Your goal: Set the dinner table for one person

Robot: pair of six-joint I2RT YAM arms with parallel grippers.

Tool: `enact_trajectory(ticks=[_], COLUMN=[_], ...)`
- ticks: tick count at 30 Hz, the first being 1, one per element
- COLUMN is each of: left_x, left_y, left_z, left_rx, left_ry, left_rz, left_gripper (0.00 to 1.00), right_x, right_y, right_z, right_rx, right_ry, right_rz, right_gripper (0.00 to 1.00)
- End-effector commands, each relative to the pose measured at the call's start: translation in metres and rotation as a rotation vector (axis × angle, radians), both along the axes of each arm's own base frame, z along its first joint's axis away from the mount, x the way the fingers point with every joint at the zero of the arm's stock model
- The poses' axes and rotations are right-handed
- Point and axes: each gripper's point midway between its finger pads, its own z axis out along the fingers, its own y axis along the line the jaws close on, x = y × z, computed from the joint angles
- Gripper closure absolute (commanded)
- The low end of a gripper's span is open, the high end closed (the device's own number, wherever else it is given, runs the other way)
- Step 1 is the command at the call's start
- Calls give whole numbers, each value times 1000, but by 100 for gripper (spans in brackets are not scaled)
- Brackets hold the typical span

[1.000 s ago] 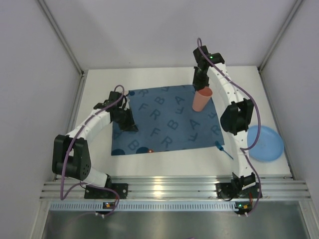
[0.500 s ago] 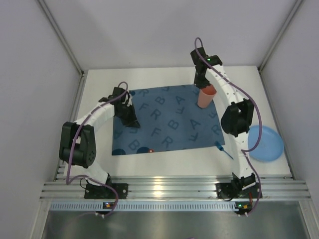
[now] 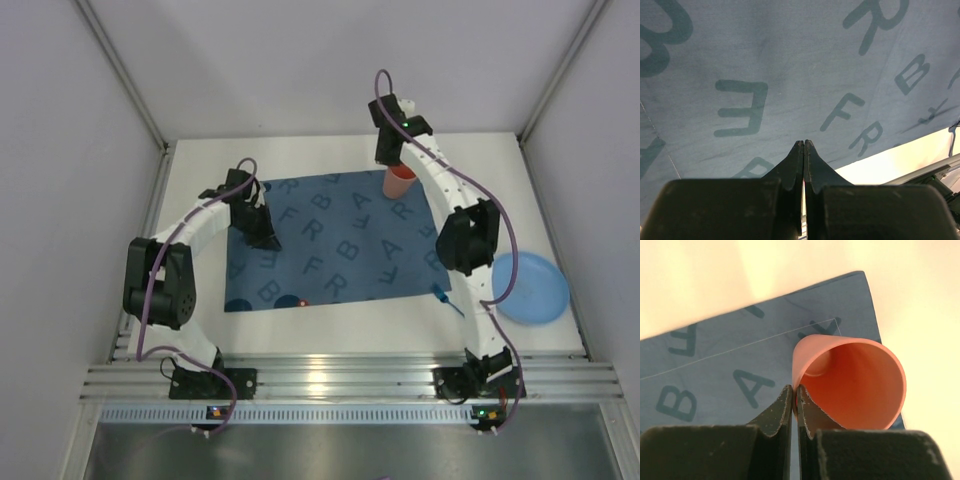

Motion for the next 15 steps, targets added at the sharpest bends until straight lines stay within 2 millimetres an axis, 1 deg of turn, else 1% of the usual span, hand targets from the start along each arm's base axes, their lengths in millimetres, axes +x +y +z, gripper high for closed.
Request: enact_trajectory(ticks=[1,2,3,4,5,8,9,11,12,14,15], left_x=[11,11,11,11,11,10,9,8,7,7,5], left_y=[1,1,0,0,0,-1,-1,-2,-2,-2,-3], left_z=[8,8,7,7,7,9,8,9,9,9,9], left_rx=[-13,-15,-17,-21,-23,-26,-28,-35,-38,-40,-45], left_ry=[-38,-36,-33,-33,-35,-38,-35,-37,-37,-39,-38], left_rz=[-12,-13,-16,-19,-21,-27,-28,-33,-34,-38,-40], left_gripper=[100,100,100,100,100,100,100,100,100,100,100], right_x=[7,8,9,9,9,10,11,13,13,13,12], right_y=[8,10,13,15,15,19,19,19,17,14,10], right_z=[-17,-18,-20,-20,-20,-14,-8,4,23,45,57], right_rx=[-10,-9,-2,1,2,11,14,17,23,25,22], right_ry=[6,8,13,14,14,3,-10,-34,-72,-118,-145], right_rz=[26,36,48,55,59,76,76,82,74,67,57], right_gripper=[97,95,86,81,67,54,49,46,41,35,20])
